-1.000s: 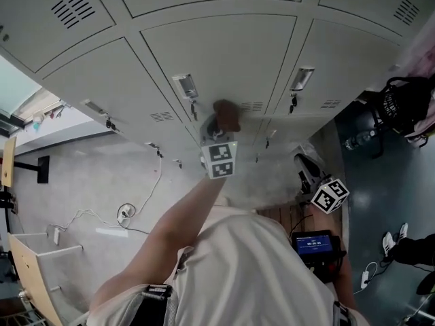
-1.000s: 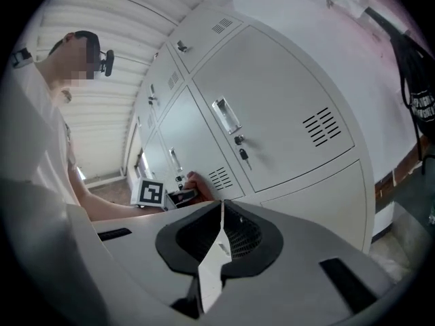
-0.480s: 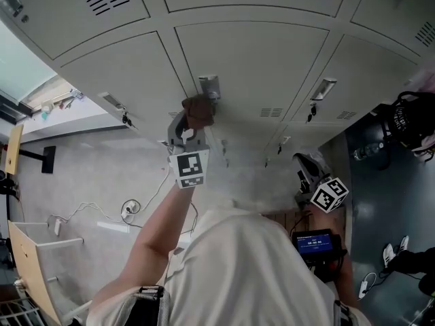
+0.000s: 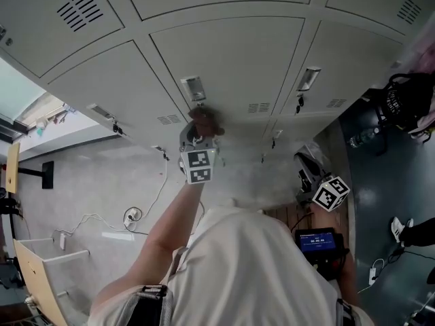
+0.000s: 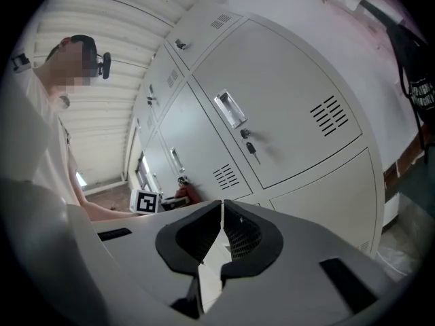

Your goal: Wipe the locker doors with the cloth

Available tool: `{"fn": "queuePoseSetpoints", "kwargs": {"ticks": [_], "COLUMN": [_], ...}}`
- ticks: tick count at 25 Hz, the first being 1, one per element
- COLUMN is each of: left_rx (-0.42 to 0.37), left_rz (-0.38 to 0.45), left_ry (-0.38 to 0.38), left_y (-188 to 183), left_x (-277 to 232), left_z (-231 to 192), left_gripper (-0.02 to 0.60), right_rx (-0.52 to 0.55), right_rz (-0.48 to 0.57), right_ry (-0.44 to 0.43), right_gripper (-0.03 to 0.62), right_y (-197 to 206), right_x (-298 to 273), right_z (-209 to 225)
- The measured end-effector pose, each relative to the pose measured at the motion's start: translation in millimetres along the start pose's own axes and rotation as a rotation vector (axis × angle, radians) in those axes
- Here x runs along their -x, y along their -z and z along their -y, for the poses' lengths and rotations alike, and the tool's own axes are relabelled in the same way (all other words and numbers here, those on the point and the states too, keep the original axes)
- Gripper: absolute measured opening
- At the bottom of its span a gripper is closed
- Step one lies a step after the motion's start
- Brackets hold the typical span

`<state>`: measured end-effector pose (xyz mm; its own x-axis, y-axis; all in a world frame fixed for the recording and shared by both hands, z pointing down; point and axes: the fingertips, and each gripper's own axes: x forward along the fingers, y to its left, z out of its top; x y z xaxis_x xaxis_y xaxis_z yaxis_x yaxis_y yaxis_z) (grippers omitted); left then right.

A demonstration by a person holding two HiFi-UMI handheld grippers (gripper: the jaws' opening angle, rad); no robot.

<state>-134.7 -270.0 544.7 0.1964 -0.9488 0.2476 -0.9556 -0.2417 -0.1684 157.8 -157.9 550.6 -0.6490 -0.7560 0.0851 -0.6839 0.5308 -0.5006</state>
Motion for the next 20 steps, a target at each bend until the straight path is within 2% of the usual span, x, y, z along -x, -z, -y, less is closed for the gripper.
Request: {"fn": "queuePoseSetpoints", "kwargs": {"ticks": [2, 4, 6, 8, 11, 14, 20], "left_rx": [0.023, 0.071, 0.152, 0.215, 0.243, 0.233, 0.09], "left_rz": [-0.016, -0.013, -0.019, -0.028, -0.023, -0.001, 0.094], "left_ry": [0.019, -0.048, -0.099, -0.108, -0.143, -0.143, 0.031], "left_y": [-1, -16, -32, -40, -42, -51, -100], "left_x": [-4, 0, 4, 3, -4, -10, -30], "left_z": [20, 19, 15, 19, 27, 45, 127], "left_gripper": [0.074, 0.074, 0.072, 0.072, 0.072, 0.072, 0.072], "right_rx": [0.0, 0.005, 0.002, -0.015, -0.037, -0.039, -0.042], "right_rz": [0.009, 0.018, 0.027, 0.036, 0.04, 0.033, 0.041], "right_ry": [0.011, 0.014, 0.018, 0.029, 0.03, 0.021, 0.024], "right_gripper": [0.023, 0.023, 0.023, 0.023, 0.023, 0.023, 0.023], "right_y": [-2, -6, -10, -9, -4, -1, -4], "right_x": [7, 11, 16, 22, 28, 32, 44], "right_z": [2, 3, 5, 10, 12, 13, 21]}}
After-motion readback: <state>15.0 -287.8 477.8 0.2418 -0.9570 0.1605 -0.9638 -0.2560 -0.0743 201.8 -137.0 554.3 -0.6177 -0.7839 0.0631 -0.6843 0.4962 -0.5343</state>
